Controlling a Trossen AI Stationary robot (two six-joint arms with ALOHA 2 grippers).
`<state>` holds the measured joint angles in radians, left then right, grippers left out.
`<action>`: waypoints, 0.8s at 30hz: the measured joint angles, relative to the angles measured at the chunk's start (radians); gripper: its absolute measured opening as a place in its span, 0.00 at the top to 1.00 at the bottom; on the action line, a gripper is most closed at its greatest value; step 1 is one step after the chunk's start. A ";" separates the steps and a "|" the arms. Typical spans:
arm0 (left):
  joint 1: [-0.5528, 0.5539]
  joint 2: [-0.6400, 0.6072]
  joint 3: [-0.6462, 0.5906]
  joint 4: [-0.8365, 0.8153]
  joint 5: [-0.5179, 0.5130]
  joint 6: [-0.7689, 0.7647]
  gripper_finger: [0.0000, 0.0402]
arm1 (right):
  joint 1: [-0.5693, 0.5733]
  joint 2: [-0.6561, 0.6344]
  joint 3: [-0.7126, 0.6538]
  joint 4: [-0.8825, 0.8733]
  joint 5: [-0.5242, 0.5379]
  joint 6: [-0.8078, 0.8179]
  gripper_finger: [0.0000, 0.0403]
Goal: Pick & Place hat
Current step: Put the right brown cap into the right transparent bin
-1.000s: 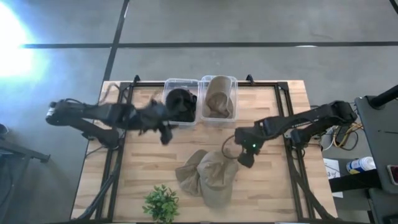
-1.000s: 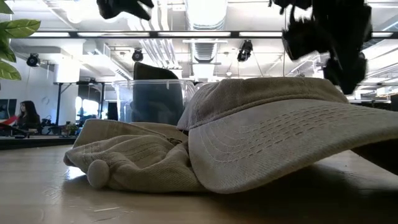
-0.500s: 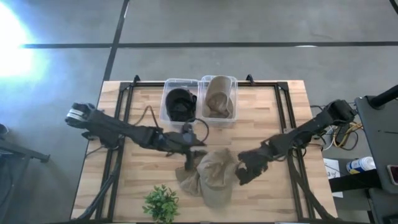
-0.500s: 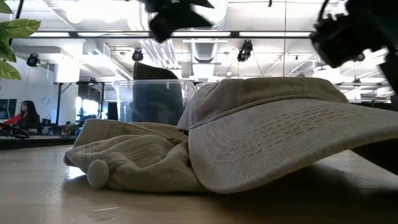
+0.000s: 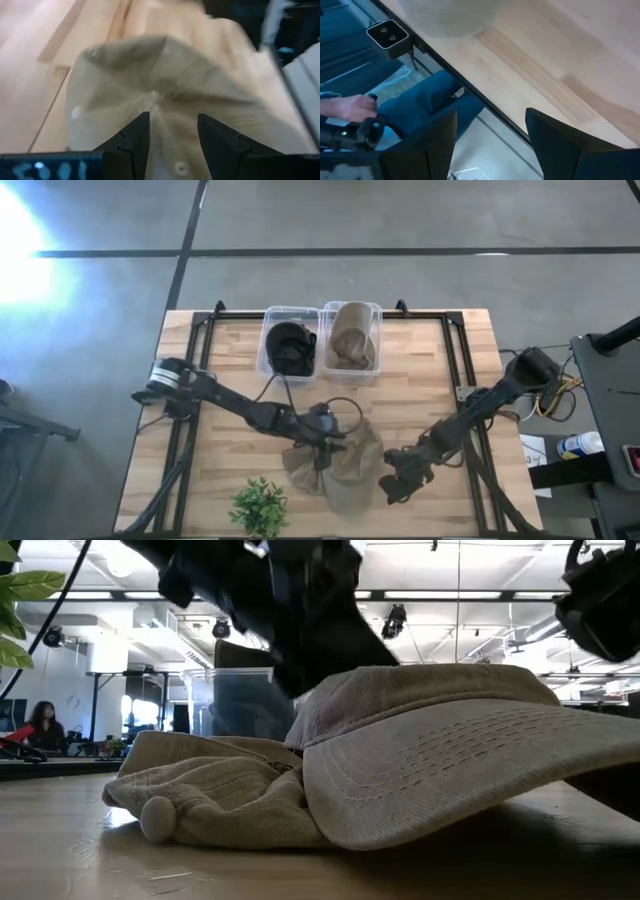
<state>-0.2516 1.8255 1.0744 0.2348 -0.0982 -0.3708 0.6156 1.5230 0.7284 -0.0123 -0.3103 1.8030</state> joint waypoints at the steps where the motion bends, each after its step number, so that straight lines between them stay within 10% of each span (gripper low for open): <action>1: 0.000 0.010 0.001 -0.002 -0.013 -0.008 0.61 | 0.002 0.025 0.000 0.038 0.000 -0.004 0.43; 12: -0.003 -0.012 0.006 -0.277 -0.230 -0.129 0.61 | 0.022 0.294 0.000 0.453 0.107 -0.030 0.43; 24: -0.092 -0.012 0.005 -0.429 -0.213 -0.462 0.61 | 0.027 0.314 0.001 0.468 0.592 0.035 0.43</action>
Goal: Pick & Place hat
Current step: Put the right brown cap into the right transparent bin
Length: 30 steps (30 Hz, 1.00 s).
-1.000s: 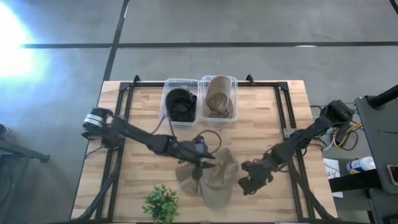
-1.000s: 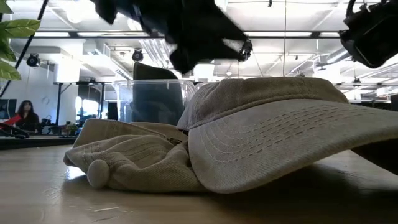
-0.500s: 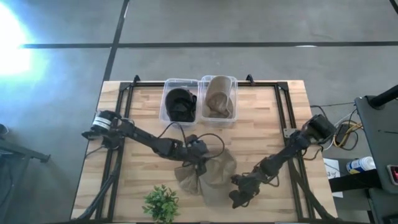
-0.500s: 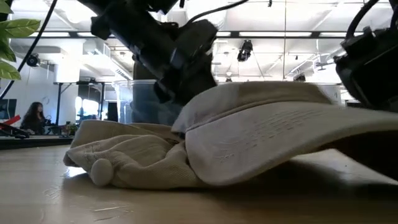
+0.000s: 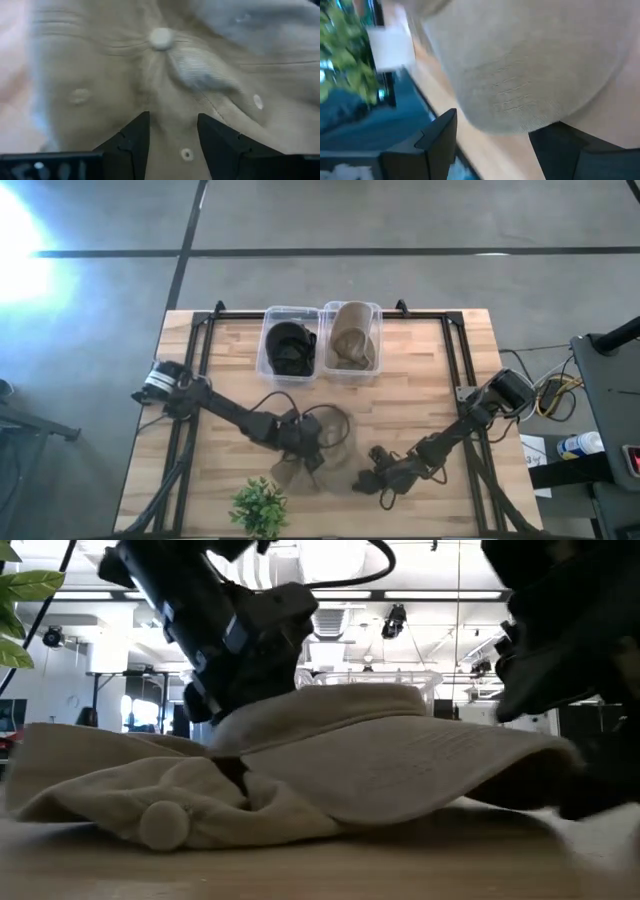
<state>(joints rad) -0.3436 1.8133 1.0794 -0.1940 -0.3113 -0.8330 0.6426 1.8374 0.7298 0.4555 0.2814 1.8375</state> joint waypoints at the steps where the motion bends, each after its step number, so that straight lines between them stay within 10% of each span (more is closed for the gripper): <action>1: -0.009 0.000 0.000 -0.002 0.001 -0.026 0.61 | 0.000 -0.002 -0.001 -0.009 0.041 0.009 0.43; 11: -0.049 0.000 -0.001 0.099 0.052 -0.037 0.61 | -0.010 -0.059 -0.007 -0.019 0.267 -0.047 0.47; 18: -0.042 -0.005 0.049 0.140 -0.016 0.059 0.61 | -0.048 -0.181 -0.013 -0.052 0.227 -0.254 0.75; 22: -0.037 -0.045 0.117 0.057 -0.035 0.130 0.61 | -0.069 -0.307 -0.016 -0.137 0.218 -0.372 0.94; 30: -0.049 -0.216 0.267 -0.329 -0.211 0.103 0.61 | -0.128 -0.643 0.022 -0.483 0.242 -0.706 0.96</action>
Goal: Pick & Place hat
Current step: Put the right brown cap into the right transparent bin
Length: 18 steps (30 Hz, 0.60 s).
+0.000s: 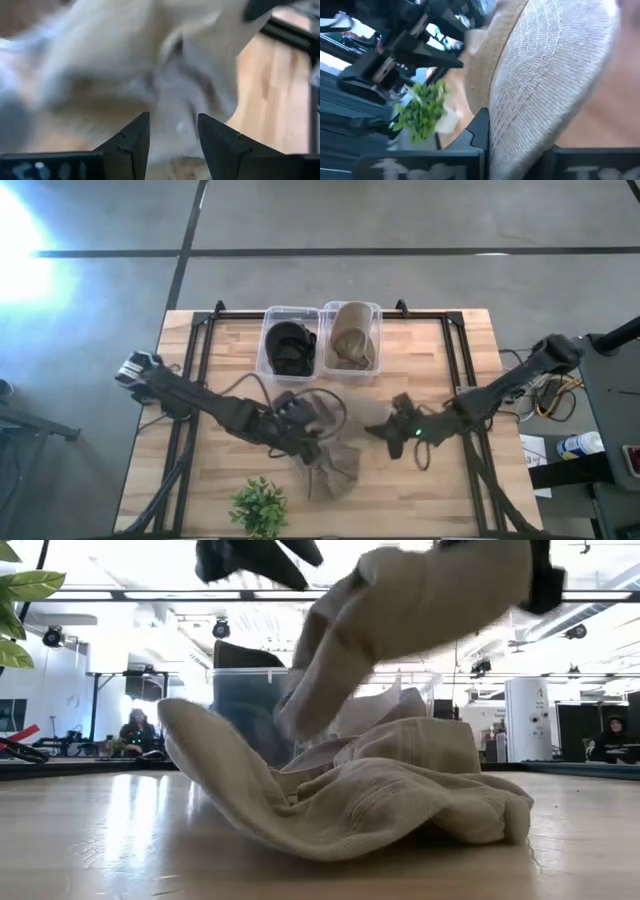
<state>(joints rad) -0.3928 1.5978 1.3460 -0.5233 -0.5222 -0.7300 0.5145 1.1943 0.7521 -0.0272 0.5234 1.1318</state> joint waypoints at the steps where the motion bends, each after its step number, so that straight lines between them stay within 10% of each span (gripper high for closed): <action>1: -0.003 -0.022 0.009 -0.034 -0.035 -0.012 0.61 | -0.009 -0.036 0.017 -0.034 0.017 -0.062 0.96; 12: -0.057 -0.228 -0.039 -0.080 -0.295 -0.136 0.61 | -0.290 -0.179 0.355 -0.442 0.329 -0.468 0.97; 18: -0.057 -0.243 -0.045 -0.094 -0.318 -0.137 0.61 | -0.661 -0.053 0.493 -0.696 -0.193 -0.347 0.97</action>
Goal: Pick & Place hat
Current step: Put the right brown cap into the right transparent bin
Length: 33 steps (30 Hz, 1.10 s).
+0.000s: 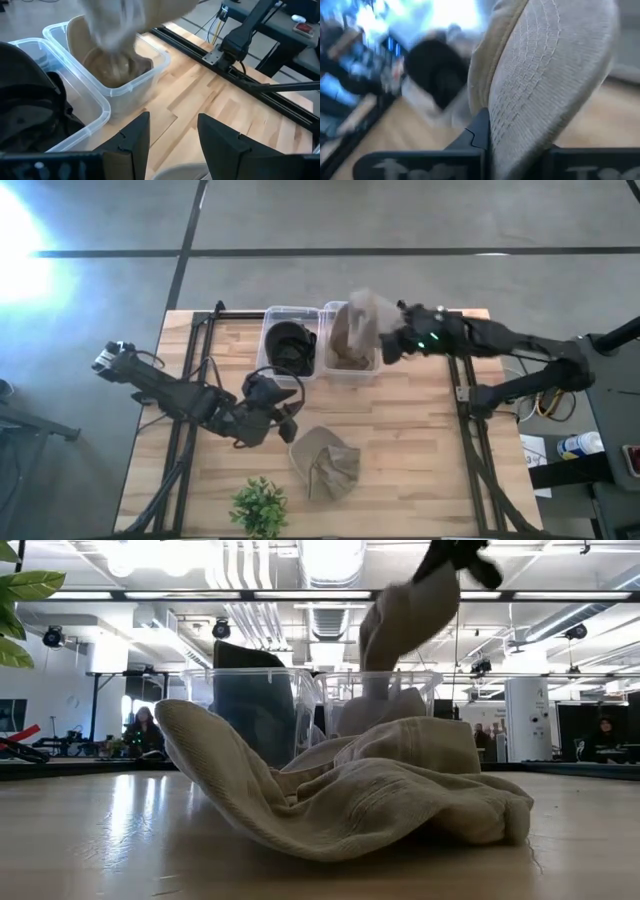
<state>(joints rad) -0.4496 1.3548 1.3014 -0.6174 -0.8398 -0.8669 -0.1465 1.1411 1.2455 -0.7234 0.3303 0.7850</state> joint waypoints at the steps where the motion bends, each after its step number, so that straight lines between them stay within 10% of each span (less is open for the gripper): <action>1: 0.000 0.001 0.000 -0.002 0.000 0.000 0.61 | -0.052 0.030 0.009 -0.008 -0.101 0.003 0.97; 6: 0.000 0.012 0.000 -0.013 0.000 -0.001 0.61 | -0.230 0.209 0.064 -0.002 -0.443 -0.017 0.97; 15: 0.000 0.015 -0.053 -0.020 0.011 -0.096 0.61 | -0.373 0.534 0.252 -0.064 -0.585 -0.067 0.93; 25: 0.000 0.015 -0.213 0.029 0.104 -0.243 0.61 | -0.358 0.834 0.467 -0.381 -0.601 -0.213 0.85; 33: 0.002 0.015 -0.379 0.231 0.302 -0.166 0.61 | -0.279 0.795 0.545 -0.371 -0.417 -0.329 0.80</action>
<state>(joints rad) -0.4480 1.3701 0.9219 -0.3865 -0.5380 -1.0325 -0.4252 1.9362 1.7909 -1.0940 -0.0868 0.4560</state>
